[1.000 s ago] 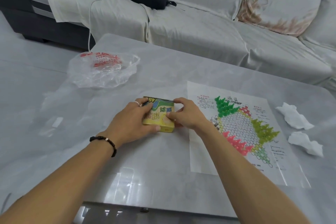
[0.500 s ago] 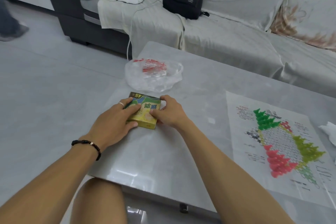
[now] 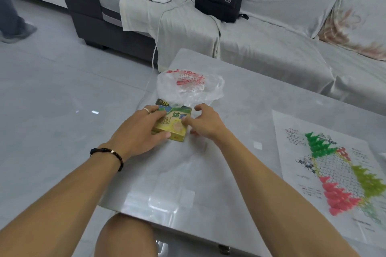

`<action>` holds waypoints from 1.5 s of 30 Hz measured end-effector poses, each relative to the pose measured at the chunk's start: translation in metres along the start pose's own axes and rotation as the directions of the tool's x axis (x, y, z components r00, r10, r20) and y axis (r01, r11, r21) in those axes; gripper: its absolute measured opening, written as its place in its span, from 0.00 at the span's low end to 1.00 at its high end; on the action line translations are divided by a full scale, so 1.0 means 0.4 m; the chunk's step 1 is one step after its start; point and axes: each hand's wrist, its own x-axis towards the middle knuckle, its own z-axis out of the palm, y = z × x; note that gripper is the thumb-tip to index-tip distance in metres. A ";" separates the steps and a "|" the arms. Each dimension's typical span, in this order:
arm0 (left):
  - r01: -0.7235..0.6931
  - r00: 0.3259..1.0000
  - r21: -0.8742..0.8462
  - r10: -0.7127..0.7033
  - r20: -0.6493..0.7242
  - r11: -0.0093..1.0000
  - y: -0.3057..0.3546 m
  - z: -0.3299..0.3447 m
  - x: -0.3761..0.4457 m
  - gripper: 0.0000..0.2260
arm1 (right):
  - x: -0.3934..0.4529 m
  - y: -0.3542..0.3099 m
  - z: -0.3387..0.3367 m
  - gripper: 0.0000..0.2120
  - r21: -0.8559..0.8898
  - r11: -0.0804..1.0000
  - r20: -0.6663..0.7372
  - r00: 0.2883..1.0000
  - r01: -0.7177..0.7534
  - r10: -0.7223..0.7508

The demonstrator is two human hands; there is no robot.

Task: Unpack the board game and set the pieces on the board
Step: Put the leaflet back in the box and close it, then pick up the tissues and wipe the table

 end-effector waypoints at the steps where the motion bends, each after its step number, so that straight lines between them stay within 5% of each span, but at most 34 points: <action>1: -0.001 0.999 -0.019 0.000 -0.033 1.000 0.004 -0.010 0.005 0.26 | 0.000 0.000 -0.018 0.28 -0.029 1.000 -0.027 1.000 0.002 -0.003; 4: 0.026 0.993 -0.054 -0.032 -0.117 0.998 0.021 -0.030 0.048 0.25 | 0.013 0.008 -0.072 0.24 -0.207 0.978 -0.149 0.987 0.027 -0.059; 7: 0.080 0.994 -0.027 -0.082 -0.069 0.996 0.045 -0.030 0.131 0.32 | 0.050 0.013 -0.109 0.31 -0.418 0.903 -0.204 0.959 0.095 -0.195; 13: 0.096 0.992 0.016 -0.097 0.081 0.995 0.065 -0.010 0.306 0.41 | 0.216 0.009 -0.140 0.53 -0.692 0.707 0.046 0.986 0.146 -0.159; 15: 0.068 0.992 0.020 -0.070 0.108 0.997 0.073 0.005 0.344 0.42 | 0.257 0.019 -0.149 0.50 -0.618 0.766 0.100 0.984 0.180 -0.151; 20: -0.027 0.992 -0.002 0.027 0.124 1.000 0.144 0.038 0.389 0.48 | 0.230 0.091 -0.199 0.17 -0.570 0.788 -0.002 0.959 0.231 -0.283; 23: -0.111 0.976 -0.032 0.115 0.185 0.993 0.222 0.075 0.375 0.51 | 0.150 0.140 -0.241 0.11 -0.331 0.900 -0.019 0.952 0.284 -0.307; 27: -0.207 0.953 -0.027 0.208 0.221 0.978 0.317 0.150 0.331 0.27 | 0.051 0.199 -0.277 0.05 0.030 0.971 -0.046 0.971 0.236 -0.235; 30: -0.177 0.981 0.045 0.173 0.084 0.983 0.356 0.200 0.288 0.07 | -0.026 0.249 -0.282 0.11 0.141 0.971 -0.208 0.965 0.191 -0.160; 32: -0.158 0.987 0.015 0.158 0.000 0.987 0.379 0.216 0.265 0.07 | -0.074 0.283 -0.277 0.11 0.125 0.972 -0.297 0.942 0.200 -0.155; 34: -0.139 0.990 -0.199 0.141 -0.006 0.970 0.411 0.220 0.243 0.07 | -0.106 0.303 -0.271 0.09 0.103 0.973 -0.274 0.946 0.207 -0.173; 37: 0.017 0.997 -0.674 0.034 0.063 0.739 0.460 0.222 0.205 0.06 | -0.127 0.296 -0.275 0.13 0.321 0.936 -0.245 0.968 0.142 -0.063; 39: 0.105 0.994 -0.805 -0.035 0.105 0.584 0.476 0.227 0.178 0.10 | -0.138 0.275 -0.286 0.08 0.562 0.825 -0.176 0.983 0.059 0.050; 41: 0.170 0.985 -0.864 -0.081 0.149 0.474 0.486 0.231 0.159 0.16 | -0.151 0.266 -0.297 0.07 0.606 0.794 -0.158 0.985 0.038 0.074; 45: 0.112 0.994 -0.721 -0.078 0.080 0.684 0.498 0.244 0.129 0.28 | -0.176 0.273 -0.323 0.08 0.643 0.764 -0.186 0.979 0.055 0.086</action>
